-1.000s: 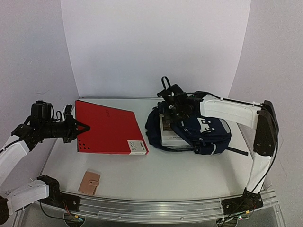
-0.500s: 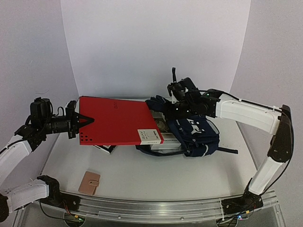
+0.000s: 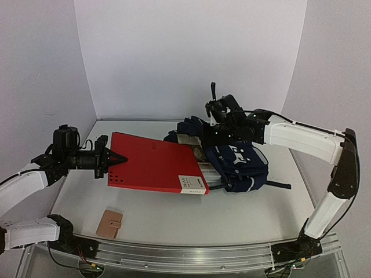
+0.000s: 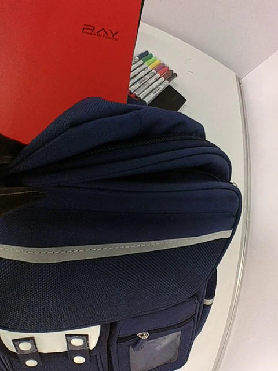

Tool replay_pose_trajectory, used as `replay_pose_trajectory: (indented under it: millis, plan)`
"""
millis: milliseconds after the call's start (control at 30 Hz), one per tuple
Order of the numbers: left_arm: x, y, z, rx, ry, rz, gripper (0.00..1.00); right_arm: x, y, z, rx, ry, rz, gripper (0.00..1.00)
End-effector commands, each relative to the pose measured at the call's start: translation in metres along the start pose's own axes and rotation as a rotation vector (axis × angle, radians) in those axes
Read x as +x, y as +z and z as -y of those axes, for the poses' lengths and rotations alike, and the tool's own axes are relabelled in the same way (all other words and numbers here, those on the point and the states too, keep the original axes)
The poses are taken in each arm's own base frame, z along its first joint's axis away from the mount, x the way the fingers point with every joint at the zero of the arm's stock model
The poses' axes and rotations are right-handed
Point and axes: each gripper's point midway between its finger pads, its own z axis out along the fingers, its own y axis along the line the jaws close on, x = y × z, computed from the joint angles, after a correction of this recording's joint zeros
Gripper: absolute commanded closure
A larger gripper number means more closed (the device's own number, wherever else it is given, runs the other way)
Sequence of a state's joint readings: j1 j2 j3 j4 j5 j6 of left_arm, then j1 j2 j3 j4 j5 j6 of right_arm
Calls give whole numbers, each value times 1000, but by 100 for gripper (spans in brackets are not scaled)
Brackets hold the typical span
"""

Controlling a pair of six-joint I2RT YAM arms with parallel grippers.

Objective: Pack the student bag
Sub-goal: Place the files in the student bag.

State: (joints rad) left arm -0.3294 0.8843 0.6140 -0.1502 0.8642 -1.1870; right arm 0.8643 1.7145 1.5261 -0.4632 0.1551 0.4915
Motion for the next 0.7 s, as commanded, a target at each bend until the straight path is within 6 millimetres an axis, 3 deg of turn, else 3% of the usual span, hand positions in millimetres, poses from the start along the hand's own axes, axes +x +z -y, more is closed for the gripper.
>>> replay_pose_trajectory:
  millis: [0,333,533,667]
  plan:
    - [-11,14,36,99,131,41,100,-70,-43,-46,-163,74,231,100]
    - [-61,25,41,36,259,270,100,-57,-60,-72,-201,64,234,100]
    - [-68,47,34,58,226,260,100,-51,-64,-92,-207,82,257,100]
    - [-68,68,33,32,245,247,100,-48,-55,-107,-231,84,263,100]
